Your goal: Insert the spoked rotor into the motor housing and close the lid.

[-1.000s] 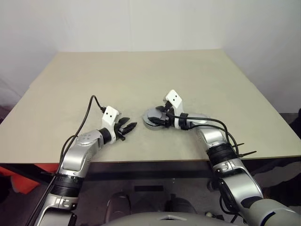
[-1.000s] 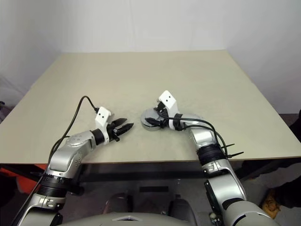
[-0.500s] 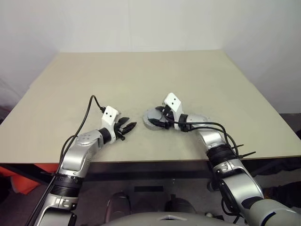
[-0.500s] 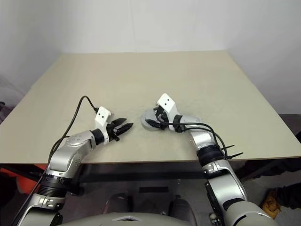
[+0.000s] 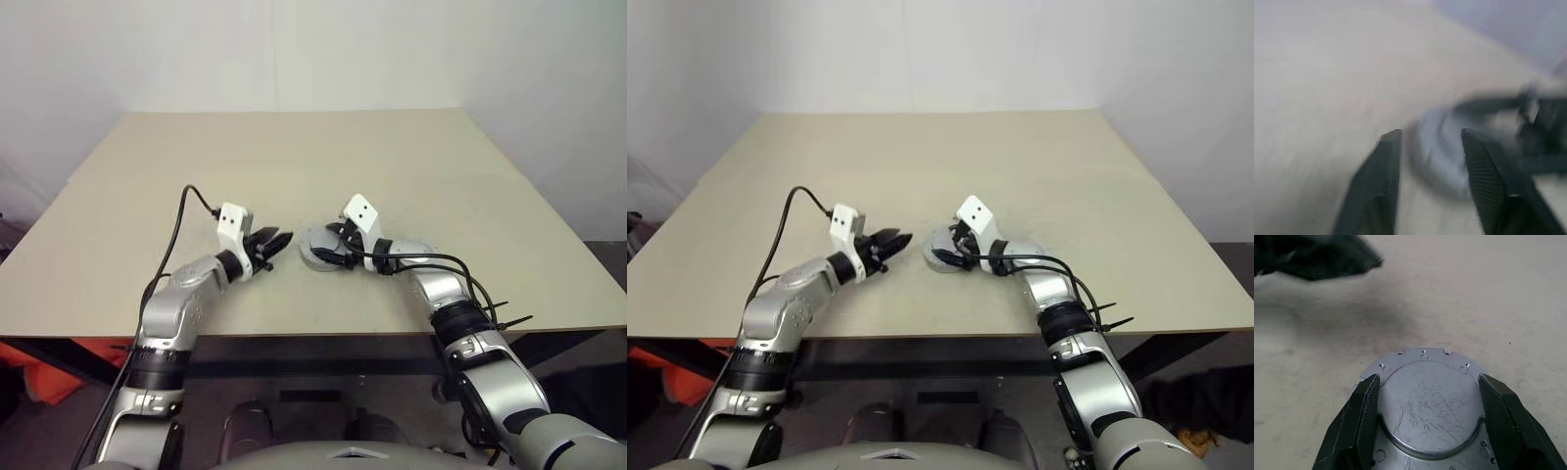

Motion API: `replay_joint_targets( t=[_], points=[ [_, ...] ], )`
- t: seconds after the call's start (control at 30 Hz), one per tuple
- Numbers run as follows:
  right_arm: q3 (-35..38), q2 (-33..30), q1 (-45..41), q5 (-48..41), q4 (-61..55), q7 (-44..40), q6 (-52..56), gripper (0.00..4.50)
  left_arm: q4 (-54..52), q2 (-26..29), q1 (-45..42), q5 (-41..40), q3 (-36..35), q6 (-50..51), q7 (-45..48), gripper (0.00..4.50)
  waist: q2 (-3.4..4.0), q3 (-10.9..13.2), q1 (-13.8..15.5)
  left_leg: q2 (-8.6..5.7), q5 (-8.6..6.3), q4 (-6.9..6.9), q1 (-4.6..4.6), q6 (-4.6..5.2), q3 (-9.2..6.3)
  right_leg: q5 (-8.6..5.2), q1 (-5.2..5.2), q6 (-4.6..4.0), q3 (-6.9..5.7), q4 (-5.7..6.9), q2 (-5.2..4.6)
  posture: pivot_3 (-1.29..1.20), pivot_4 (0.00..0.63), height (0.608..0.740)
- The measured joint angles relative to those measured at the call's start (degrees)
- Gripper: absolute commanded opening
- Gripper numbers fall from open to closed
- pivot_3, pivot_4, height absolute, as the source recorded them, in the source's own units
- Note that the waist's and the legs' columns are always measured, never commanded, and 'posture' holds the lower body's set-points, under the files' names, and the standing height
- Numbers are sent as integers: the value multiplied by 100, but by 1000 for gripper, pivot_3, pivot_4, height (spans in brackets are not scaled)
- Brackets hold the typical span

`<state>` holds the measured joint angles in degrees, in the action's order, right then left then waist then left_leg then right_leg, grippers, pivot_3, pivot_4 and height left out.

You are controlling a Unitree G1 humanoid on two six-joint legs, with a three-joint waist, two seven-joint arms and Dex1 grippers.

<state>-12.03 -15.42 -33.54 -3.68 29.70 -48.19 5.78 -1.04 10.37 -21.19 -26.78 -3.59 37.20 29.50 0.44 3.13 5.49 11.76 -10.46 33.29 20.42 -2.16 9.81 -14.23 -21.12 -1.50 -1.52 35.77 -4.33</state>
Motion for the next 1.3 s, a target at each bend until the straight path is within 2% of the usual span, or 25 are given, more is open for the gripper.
replay_joint_targets(
  t=[0.07, 0.1, 0.37, 0.8, 0.87, 0.93, 1.13, 1.3],
  points=[
    [-8, 5, 0, 0, -17, -6, 10, 3072, 223, -155, -185, -181, -119, 196, -66, 257, 1, -1, 0, 0, 0, -2, 1, 0, 1, 0, -1, 0, 1, -3, 0, 0, 0, 740],
    [-8, 6, 1, 0, -27, -4, 18, 3072, 368, -201, -246, -230, -136, 272, -95, 35, 1, -1, 0, 0, 0, -2, 2, 0, 1, 0, -3, 0, 1, -3, 1, 0, 0, 740],
    [-20, 7, 22, 3, -112, 59, 89, 3072, 1185, -322, -491, -339, -125, 725, -90, 35, 1, -1, 1, 0, -5, -2, 6, 9, 1, 0, -5, 0, 0, -6, 0, 0, 0, 740],
    [-14, 15, 36, 17, -202, 168, 283, 3072, 1430, -273, -638, -209, 43, 1027, -168, 35, 2, -2, 2, -1, -7, -9, -25, 11, 1, -2, 20, 2, 2, -12, 0, 0, 0, 740],
    [1, 14, 12, -3, -206, 134, 381, 3801, 1409, -273, -633, -222, 31, 1059, -167, 0, 2, -2, 3, -1, -7, -11, -25, 11, 1, -2, 20, 3, 2, -13, 0, 0, 0, 740],
    [21, 0, 14, -13, -207, 110, 482, 4350, 1355, -273, -604, -244, 23, 1091, -153, 0, 1, -2, 1, -2, -7, -13, -22, 11, 1, -2, 18, 3, 3, -16, 0, 0, 0, 740],
    [61, -37, 115, -79, -612, 81, 703, 4434, 1197, -271, -547, -347, -23, 1215, -91, 0, 2, -1, 8, -3, -9, -25, 17, 15, 3, -2, -15, 1, 3, -30, 0, 0, 0, 740],
    [373, -49, 214, -649, -1605, -29, 1509, 4434, 1168, -283, -539, -382, -30, 1267, -76, 0, 2, 0, 25, -7, -16, -24, 45, 28, 1, -1, -28, 2, 2, -44, -1, 0, 0, 740]
  ],
)
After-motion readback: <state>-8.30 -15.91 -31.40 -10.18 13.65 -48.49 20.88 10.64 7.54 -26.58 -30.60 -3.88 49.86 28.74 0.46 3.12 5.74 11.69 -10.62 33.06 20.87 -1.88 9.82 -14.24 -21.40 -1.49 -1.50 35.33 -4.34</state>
